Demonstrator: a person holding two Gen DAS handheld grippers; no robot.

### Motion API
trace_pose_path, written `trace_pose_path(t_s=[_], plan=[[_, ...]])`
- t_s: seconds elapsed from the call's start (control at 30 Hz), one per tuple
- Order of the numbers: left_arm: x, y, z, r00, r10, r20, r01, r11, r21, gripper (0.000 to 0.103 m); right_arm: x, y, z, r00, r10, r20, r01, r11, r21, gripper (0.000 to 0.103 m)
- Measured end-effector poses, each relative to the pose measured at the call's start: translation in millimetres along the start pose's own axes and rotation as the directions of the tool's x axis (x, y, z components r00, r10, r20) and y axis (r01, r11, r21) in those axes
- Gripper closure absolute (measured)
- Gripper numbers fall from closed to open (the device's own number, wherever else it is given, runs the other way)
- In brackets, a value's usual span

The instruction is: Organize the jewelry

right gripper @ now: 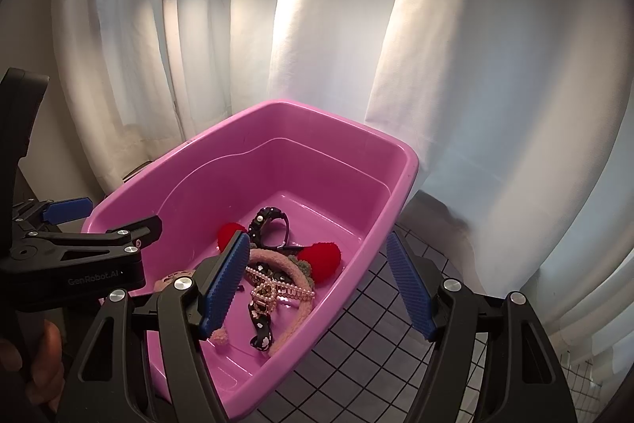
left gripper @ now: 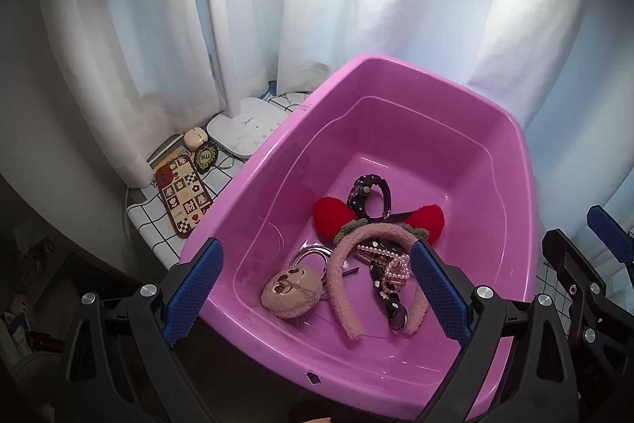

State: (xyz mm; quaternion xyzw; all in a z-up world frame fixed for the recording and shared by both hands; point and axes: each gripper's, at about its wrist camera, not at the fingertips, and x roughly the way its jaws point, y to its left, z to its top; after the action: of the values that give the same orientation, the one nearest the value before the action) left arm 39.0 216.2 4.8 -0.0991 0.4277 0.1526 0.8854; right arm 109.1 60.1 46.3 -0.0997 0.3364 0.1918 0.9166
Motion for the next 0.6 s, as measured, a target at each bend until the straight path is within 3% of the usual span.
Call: trace_pose_path(t_s=[0.6], plan=[[0.7,-0.6,-3.3,1.0,-0.001,-0.005,0.001,1.0,0.0,0.009,-2.4,0.6,-1.8,1.0,-0.002,-0.005,0.002,1.0,-0.002,0.034]])
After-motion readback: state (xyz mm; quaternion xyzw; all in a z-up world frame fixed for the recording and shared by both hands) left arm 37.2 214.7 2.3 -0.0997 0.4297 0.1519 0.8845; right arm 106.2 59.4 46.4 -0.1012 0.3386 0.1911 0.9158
